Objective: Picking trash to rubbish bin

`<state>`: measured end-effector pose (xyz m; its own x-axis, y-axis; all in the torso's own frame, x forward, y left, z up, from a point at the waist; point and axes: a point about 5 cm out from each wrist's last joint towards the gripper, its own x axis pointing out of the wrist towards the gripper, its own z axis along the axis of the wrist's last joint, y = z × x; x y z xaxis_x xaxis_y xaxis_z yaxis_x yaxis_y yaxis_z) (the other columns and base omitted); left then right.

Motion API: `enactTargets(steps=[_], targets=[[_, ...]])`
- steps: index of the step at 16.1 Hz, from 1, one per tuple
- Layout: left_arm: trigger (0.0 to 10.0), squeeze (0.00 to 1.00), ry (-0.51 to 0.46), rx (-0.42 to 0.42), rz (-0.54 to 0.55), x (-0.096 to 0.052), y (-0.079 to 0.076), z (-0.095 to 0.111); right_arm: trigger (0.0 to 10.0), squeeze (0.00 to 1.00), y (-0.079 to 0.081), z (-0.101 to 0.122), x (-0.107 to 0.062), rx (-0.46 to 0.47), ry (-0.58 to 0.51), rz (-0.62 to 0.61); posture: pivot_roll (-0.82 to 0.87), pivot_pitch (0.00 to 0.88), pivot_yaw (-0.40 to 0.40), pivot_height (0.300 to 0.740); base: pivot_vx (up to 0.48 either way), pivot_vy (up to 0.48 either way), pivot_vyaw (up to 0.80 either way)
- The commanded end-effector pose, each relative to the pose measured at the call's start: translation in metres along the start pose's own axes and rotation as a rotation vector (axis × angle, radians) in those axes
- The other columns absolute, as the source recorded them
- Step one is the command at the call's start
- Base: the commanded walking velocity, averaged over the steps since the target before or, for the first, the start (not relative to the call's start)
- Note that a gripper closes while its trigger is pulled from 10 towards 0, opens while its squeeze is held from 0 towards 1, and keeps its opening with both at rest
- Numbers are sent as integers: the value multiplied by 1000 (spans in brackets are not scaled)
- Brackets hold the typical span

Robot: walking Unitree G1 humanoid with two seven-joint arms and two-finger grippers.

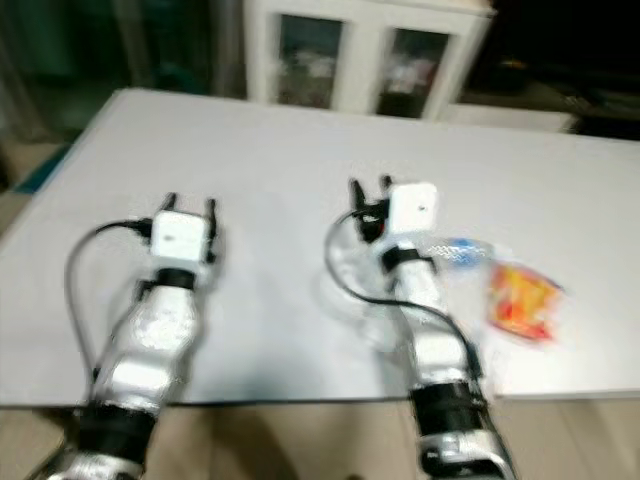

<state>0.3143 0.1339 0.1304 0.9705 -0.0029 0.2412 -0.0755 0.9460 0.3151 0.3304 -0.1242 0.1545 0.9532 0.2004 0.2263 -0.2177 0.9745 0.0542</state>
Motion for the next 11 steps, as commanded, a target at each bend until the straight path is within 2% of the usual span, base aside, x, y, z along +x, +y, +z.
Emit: enactTargets(steps=[1, 5, 11], targets=[[10000, 0, -15, 13, 5, 3, 5, 2, 10000, 0, 4, 2, 1, 15, -12, 4, 8, 0, -85, 740, 0, 0, -800], [10000, 0, -27, 18, 0, 4, 6, 4, 10000, 0, 5, 2, 1, 20, -15, 5, 8, 0, -77, 740, 0, 0, -703], [10000, 0, -12, 50, -30, 6, 5, 3, 10000, 0, 7, -12, -2, 7, 51, 6, 16, 0, -65, 740, 0, 0, 0]])
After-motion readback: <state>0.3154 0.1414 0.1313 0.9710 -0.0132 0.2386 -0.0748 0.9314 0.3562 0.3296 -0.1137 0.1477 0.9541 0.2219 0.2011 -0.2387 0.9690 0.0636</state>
